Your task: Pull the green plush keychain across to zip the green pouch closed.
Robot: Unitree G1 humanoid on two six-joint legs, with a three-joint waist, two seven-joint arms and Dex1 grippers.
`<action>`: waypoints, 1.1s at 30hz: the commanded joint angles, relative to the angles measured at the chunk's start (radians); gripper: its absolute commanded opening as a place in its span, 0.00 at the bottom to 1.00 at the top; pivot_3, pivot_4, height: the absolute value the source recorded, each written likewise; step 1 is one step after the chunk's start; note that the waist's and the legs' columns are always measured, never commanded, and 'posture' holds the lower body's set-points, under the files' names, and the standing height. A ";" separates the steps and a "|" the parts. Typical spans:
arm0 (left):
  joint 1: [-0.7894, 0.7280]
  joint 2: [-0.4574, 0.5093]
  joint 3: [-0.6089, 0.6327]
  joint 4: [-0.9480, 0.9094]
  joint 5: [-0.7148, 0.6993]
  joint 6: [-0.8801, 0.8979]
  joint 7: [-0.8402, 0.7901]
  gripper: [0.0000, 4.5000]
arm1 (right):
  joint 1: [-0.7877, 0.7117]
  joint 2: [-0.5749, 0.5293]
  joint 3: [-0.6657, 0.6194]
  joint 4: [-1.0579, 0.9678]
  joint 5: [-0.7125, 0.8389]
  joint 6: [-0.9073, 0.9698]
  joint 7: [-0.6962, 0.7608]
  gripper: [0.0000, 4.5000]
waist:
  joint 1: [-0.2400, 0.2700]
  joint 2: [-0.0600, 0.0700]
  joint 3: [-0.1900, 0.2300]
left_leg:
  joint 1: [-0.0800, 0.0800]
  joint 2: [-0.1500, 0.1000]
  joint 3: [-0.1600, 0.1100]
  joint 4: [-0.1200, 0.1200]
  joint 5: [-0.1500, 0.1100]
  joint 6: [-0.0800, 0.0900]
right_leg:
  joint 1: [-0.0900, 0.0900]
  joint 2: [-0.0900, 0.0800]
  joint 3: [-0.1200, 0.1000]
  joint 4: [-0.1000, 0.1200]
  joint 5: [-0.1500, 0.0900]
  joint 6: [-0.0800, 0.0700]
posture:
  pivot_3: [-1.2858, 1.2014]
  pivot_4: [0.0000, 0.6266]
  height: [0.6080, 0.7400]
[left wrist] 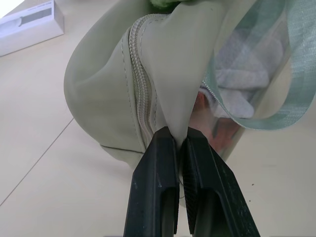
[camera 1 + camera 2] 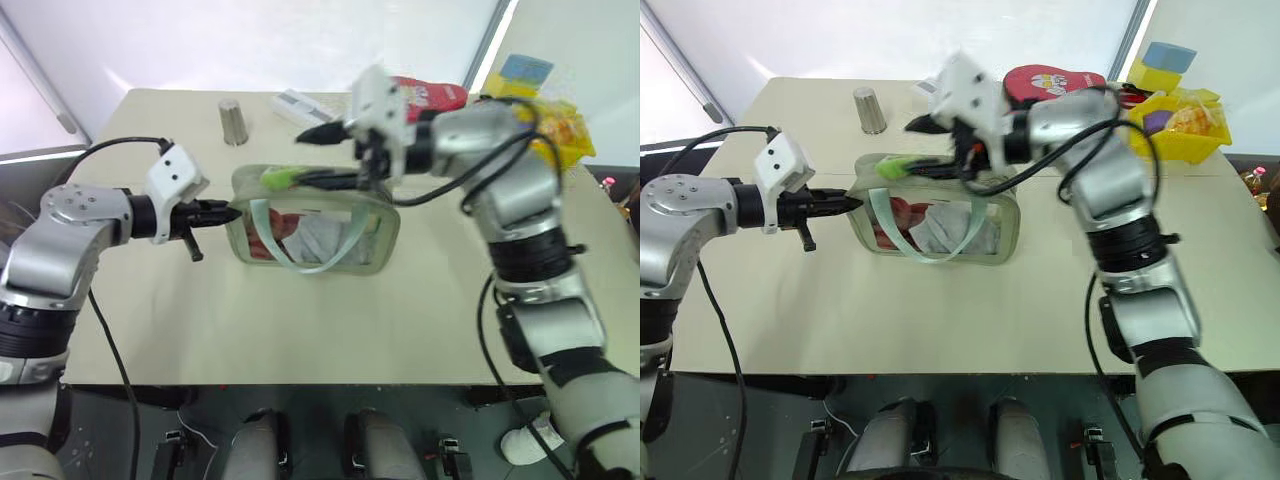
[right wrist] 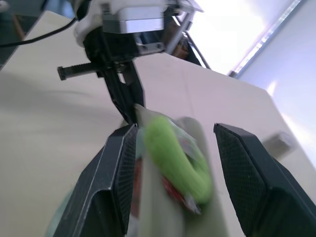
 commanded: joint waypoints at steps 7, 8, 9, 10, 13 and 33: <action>0.019 0.010 0.032 -0.055 -0.006 0.019 0.021 0.00 | -0.023 0.030 0.019 0.088 -0.065 -0.137 0.012 0.57 | -0.007 0.000 0.000 | 0.001 0.001 0.000 0.000 0.000 0.000 | 0.000 0.001 0.000 0.000 0.000 0.000 | 0.52 0.24 1.00; 0.019 0.011 0.034 -0.055 -0.007 0.020 0.022 0.00 | -0.026 0.036 0.015 0.096 -0.063 -0.138 0.012 0.57 | -0.007 0.000 0.000 | 0.001 0.001 0.000 0.000 0.000 0.000 | 0.000 0.001 0.000 0.000 0.000 0.000 | 0.52 0.24 1.00; 0.020 0.011 0.035 -0.055 -0.006 0.020 0.023 0.00 | -0.029 0.040 0.009 0.102 -0.060 -0.135 0.011 0.51 | -0.007 0.000 0.000 | 0.001 0.001 0.000 0.000 0.000 0.000 | 0.000 0.001 0.000 0.000 0.000 0.000 | 0.52 0.24 1.00; 0.021 0.012 0.036 -0.056 -0.006 0.021 0.024 0.00 | -0.030 0.043 0.005 0.106 -0.058 -0.133 0.012 0.45 | -0.005 0.000 0.000 | 0.001 0.001 0.000 0.000 0.000 0.000 | 0.000 0.001 0.000 0.000 0.000 0.000 | 0.52 0.24 1.00; 0.016 0.007 0.033 -0.043 0.003 0.009 0.034 0.00 | -0.033 0.049 -0.011 0.109 -0.046 -0.121 0.014 0.17 | -0.004 0.000 0.000 | 0.001 0.001 0.000 0.000 0.000 0.000 | 0.000 0.000 0.000 0.000 0.000 0.000 | 0.52 0.24 1.00; 0.071 0.009 0.041 -0.046 -0.002 -0.001 0.040 0.00 | 0.294 -0.545 -0.225 -0.134 -0.201 0.050 -0.089 0.02 | -0.003 0.000 0.000 | 0.001 0.000 0.000 -0.001 0.000 0.000 | 0.001 0.000 0.000 -0.001 0.000 0.000 | 0.52 0.24 1.00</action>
